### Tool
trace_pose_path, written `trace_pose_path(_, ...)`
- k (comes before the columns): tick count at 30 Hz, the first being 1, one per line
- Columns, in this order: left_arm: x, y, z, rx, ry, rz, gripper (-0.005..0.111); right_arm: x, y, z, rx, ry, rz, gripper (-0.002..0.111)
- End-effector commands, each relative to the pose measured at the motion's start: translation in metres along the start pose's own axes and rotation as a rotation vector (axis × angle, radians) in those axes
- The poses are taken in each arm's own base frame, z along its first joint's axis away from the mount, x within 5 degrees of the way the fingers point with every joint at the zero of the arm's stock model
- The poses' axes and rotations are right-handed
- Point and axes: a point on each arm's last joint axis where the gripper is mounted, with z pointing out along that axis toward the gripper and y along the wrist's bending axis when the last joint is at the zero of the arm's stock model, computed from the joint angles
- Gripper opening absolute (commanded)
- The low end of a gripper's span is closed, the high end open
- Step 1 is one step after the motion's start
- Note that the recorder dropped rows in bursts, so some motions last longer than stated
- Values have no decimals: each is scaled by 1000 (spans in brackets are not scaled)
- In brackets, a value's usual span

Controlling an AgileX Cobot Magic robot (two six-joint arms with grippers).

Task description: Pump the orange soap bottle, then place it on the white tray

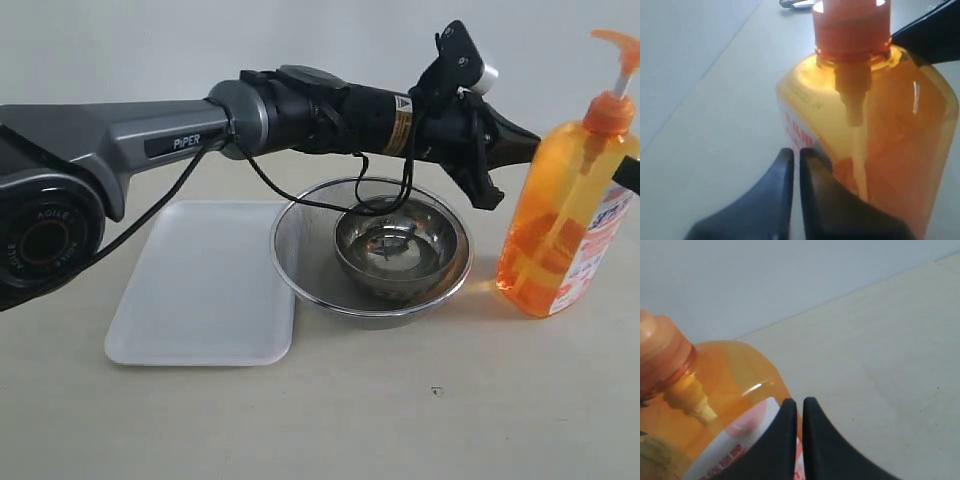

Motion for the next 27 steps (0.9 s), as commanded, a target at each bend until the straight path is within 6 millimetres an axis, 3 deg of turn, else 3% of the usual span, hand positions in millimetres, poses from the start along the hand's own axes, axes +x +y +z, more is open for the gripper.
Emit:
trace_pose_path(1, 5, -8, 4, 62, 46, -5, 5, 1, 1, 13, -5, -19, -28, 0)
trace_pose_path(17, -1, -18, 1, 179, 31, -44, 5, -10, 14, 22, -84, -34, -103, 0)
trace_pose_path(22, -11, -10, -10, 153, 21, -74, 5, -10, 14, 22, -84, -38, -103, 0)
trace_pose_path(27, -15, 10, -33, 112, 15, -135, 5, -11, 12, 23, -65, -47, -115, 0)
